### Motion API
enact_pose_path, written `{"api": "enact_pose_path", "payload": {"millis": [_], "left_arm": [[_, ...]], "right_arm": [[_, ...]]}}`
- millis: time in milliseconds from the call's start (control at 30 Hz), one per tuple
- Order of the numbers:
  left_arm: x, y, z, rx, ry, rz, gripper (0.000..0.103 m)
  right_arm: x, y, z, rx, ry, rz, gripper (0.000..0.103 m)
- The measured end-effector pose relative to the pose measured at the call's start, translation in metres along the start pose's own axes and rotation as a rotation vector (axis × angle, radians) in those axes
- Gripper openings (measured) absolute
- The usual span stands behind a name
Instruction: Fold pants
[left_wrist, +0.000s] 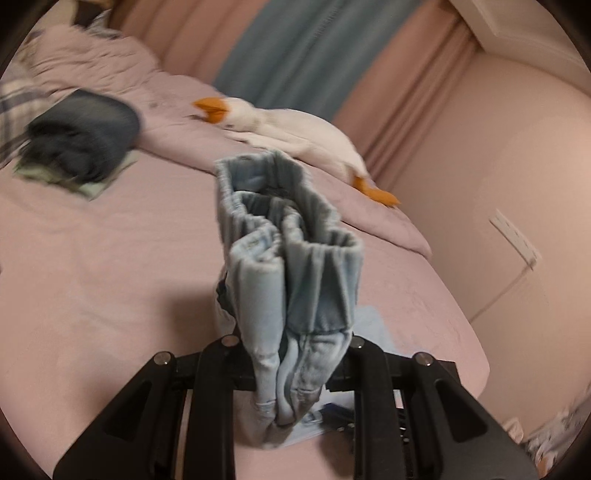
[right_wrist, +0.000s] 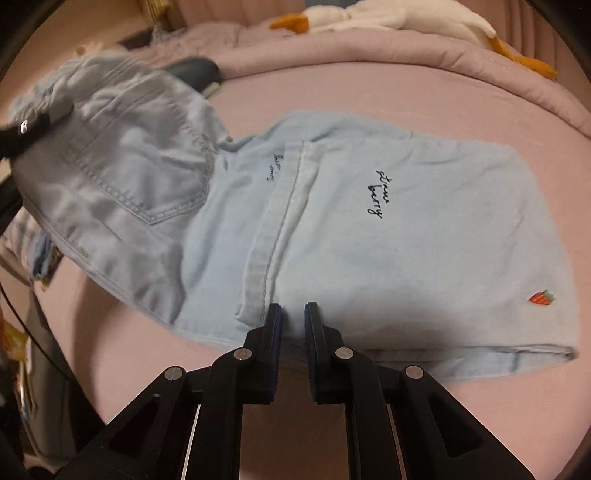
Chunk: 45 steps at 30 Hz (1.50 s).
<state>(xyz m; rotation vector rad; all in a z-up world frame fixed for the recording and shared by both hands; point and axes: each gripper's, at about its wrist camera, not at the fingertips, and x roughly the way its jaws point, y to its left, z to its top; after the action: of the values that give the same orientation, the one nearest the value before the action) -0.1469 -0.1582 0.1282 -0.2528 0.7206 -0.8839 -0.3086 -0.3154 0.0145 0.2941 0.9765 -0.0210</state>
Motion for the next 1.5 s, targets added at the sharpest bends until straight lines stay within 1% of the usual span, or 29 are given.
{"api": "enact_pose_path", "payload": {"millis": [33, 133, 167, 200, 233, 267, 333, 367, 400, 433, 467, 533, 600, 667, 733, 800, 867, 900, 933, 967, 1000, 1067, 1100, 1167, 1200, 1300, 1333, 1400, 1500], "left_arm": [[0.007, -0.009, 0.000, 0.021, 0.014, -0.008, 0.022], [0.030, -0.037, -0.003, 0.086, 0.058, -0.032, 0.022], [0.039, -0.045, -0.006, 0.106, 0.074, -0.035, 0.022], [0.048, -0.052, -0.009, 0.122, 0.096, -0.039, 0.023], [0.057, -0.057, -0.014, 0.135, 0.117, -0.042, 0.024], [0.067, -0.063, -0.019, 0.151, 0.142, -0.044, 0.026], [0.088, -0.069, -0.033, 0.174, 0.206, -0.050, 0.031], [0.096, -0.068, -0.039, 0.181, 0.235, -0.056, 0.039], [0.105, -0.069, -0.048, 0.191, 0.270, -0.060, 0.053], [0.111, -0.069, -0.054, 0.198, 0.302, -0.062, 0.059], [0.118, -0.068, -0.064, 0.208, 0.343, -0.063, 0.067], [0.118, -0.068, -0.075, 0.228, 0.377, -0.059, 0.070], [0.108, -0.067, -0.083, 0.248, 0.375, -0.071, 0.071], [0.092, -0.057, -0.086, 0.234, 0.372, -0.091, 0.073], [0.073, -0.044, -0.088, 0.209, 0.361, -0.085, 0.074], [0.052, -0.027, -0.093, 0.180, 0.345, -0.066, 0.074], [0.043, -0.009, -0.092, 0.141, 0.335, -0.012, 0.078], [0.036, 0.002, -0.095, 0.112, 0.335, 0.008, 0.078], [0.033, 0.011, -0.095, 0.080, 0.334, 0.021, 0.078], [0.030, 0.021, -0.095, 0.042, 0.329, 0.036, 0.078], [0.027, 0.028, -0.095, 0.008, 0.325, 0.048, 0.078], [0.020, 0.037, -0.095, -0.042, 0.313, 0.058, 0.078], [0.019, 0.038, -0.094, -0.051, 0.306, 0.061, 0.078], [0.015, 0.037, -0.095, -0.045, 0.299, 0.067, 0.078], [0.013, 0.038, -0.094, -0.044, 0.298, 0.068, 0.078], [0.015, 0.037, -0.096, -0.045, 0.305, 0.068, 0.078], [0.016, 0.037, -0.097, -0.047, 0.308, 0.065, 0.078], [0.016, 0.037, -0.100, -0.046, 0.317, 0.062, 0.078], [0.023, 0.036, -0.100, -0.035, 0.337, 0.064, 0.078]], "right_arm": [[-0.005, 0.005, -0.008, 0.008, -0.002, 0.008, 0.012], [-0.015, -0.004, -0.010, 0.074, -0.007, 0.078, 0.013], [-0.020, -0.013, -0.010, 0.118, -0.019, 0.112, 0.018], [-0.026, -0.024, -0.011, 0.166, -0.043, 0.142, 0.030], [-0.029, -0.033, -0.010, 0.222, -0.070, 0.175, 0.036], [-0.036, -0.053, -0.013, 0.326, -0.112, 0.245, 0.045], [-0.040, -0.085, -0.017, 0.502, -0.163, 0.376, 0.049], [-0.040, -0.107, -0.025, 0.633, -0.204, 0.480, 0.050], [-0.038, -0.122, -0.028, 0.725, -0.234, 0.552, 0.055], [-0.036, -0.134, -0.034, 0.801, -0.260, 0.612, 0.057], [-0.031, -0.140, -0.040, 0.870, -0.279, 0.677, 0.063], [-0.023, -0.149, -0.046, 0.962, -0.271, 0.767, 0.066], [-0.015, -0.147, -0.048, 1.002, -0.249, 0.805, 0.067], [-0.016, -0.133, -0.047, 0.968, -0.208, 0.769, 0.067], [-0.021, -0.137, -0.040, 0.939, -0.190, 0.745, 0.067], [-0.020, -0.138, -0.040, 0.967, -0.180, 0.738, 0.069], [-0.016, -0.142, -0.037, 0.985, -0.197, 0.755, 0.069], [-0.016, -0.140, -0.034, 0.964, -0.184, 0.718, 0.069], [-0.011, -0.135, -0.021, 0.930, -0.157, 0.664, 0.068], [-0.013, -0.126, -0.018, 0.874, -0.128, 0.590, 0.067], [-0.015, -0.115, -0.008, 0.794, -0.101, 0.504, 0.056], [-0.017, -0.094, 0.010, 0.646, -0.065, 0.333, 0.039], [-0.017, -0.082, 0.019, 0.571, -0.052, 0.248, 0.036], [-0.017, -0.074, 0.029, 0.496, -0.057, 0.183, 0.033], [-0.025, -0.070, 0.034, 0.451, -0.083, 0.158, 0.032], [-0.052, -0.068, 0.043, 0.399, -0.175, 0.118, 0.032], [-0.056, -0.073, 0.050, 0.399, -0.203, 0.101, 0.032], [-0.067, -0.093, 0.045, 0.419, -0.236, 0.059, 0.032], [-0.060, -0.128, 0.033, 0.480, -0.206, -0.015, 0.032]]}}
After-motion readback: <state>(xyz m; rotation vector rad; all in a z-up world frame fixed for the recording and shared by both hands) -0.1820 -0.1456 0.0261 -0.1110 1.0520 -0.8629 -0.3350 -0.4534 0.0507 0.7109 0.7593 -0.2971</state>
